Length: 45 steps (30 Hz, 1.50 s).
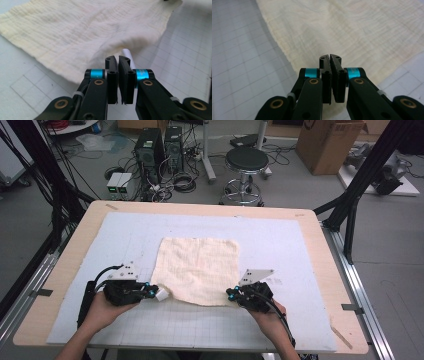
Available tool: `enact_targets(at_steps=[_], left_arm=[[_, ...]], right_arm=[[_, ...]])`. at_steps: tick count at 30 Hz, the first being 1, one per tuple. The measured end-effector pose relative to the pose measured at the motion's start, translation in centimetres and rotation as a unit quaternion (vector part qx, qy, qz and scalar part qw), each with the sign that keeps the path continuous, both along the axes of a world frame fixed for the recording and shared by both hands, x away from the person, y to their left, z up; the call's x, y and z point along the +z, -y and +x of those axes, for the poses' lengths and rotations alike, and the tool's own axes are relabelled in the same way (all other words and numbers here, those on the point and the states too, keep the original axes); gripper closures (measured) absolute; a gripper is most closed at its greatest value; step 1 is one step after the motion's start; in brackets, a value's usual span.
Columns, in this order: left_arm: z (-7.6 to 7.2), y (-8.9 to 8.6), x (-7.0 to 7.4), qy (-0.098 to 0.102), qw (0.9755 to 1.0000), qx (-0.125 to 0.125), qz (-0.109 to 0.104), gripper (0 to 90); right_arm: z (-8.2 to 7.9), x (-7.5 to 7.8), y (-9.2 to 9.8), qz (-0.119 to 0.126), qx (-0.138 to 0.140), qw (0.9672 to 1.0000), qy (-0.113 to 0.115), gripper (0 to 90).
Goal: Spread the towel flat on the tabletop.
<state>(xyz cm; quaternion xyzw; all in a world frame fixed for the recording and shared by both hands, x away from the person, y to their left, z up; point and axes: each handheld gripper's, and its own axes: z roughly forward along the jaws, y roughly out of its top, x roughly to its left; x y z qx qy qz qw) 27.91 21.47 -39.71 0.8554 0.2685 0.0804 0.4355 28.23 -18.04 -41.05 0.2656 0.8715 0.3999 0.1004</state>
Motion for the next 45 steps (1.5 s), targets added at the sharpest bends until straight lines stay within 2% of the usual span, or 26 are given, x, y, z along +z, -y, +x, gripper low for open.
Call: enact_targets(at_steps=[5,8,10,12,14,15,18,23,26,27,33,37,45], left_arm=[[-1.3,-1.1,-0.6,-0.007,1.0000,-0.003,-0.004,85.4],[-1.8,-1.6,-1.0,-0.015,0.9996,-0.005,-0.021,85.2],[-2.1,-1.7,-1.2,-0.019,0.9993,-0.004,-0.031,81.4],[-2.1,-1.8,-1.3,-0.026,0.9990,-0.001,-0.038,71.8],[-2.0,-1.6,-1.4,-0.026,0.9988,-0.009,-0.041,69.9],[-2.0,-1.5,-1.5,-0.026,0.9987,-0.013,-0.041,68.1],[-1.9,-0.9,-2.0,-0.030,0.9990,-0.018,-0.029,66.0],[-1.8,-0.2,-3.3,-0.046,0.9986,-0.025,0.000,65.2],[-1.7,-0.2,-3.8,-0.048,0.9985,-0.015,0.021,66.0],[-1.6,-0.2,-3.9,-0.048,0.9985,-0.011,0.025,67.4],[-1.4,-0.3,-4.2,-0.045,0.9987,0.001,0.023,80.7],[-1.4,-0.4,-4.2,-0.037,0.9989,0.003,0.028,86.4],[-2.3,-0.6,-4.0,-0.027,0.9995,-0.003,0.018,87.6]], right_arm=[[-1.3,0.1,0.0,-0.006,0.011,0.9999,-0.001,88.0],[-1.5,-0.1,0.4,-0.014,0.009,0.9999,-0.001,87.6],[-1.7,-0.3,0.8,-0.009,0.008,0.9999,-0.008,82.5],[-1.9,-0.4,1.1,-0.003,0.010,0.9999,-0.010,77.8],[-2.2,-0.3,1.3,0.012,0.021,0.9996,-0.013,73.8],[-2.2,-0.3,1.3,0.017,0.034,0.9991,-0.017,71.6],[-2.3,-1.1,0.9,0.006,0.056,0.9981,-0.023,67.7],[-1.7,-2.1,0.8,-0.009,0.054,0.9978,-0.037,66.3],[-1.5,-2.6,0.6,-0.030,0.052,0.9974,-0.040,67.3],[-1.5,-2.7,0.6,-0.025,0.051,0.9977,-0.038,69.3],[-1.0,-2.8,1.0,-0.014,0.045,0.9973,-0.056,88.1],[-1.3,-2.6,1.1,-0.013,0.047,0.9973,-0.054,88.9],[-2.6,-2.3,1.5,0.004,0.051,0.9973,-0.053,89.0]])
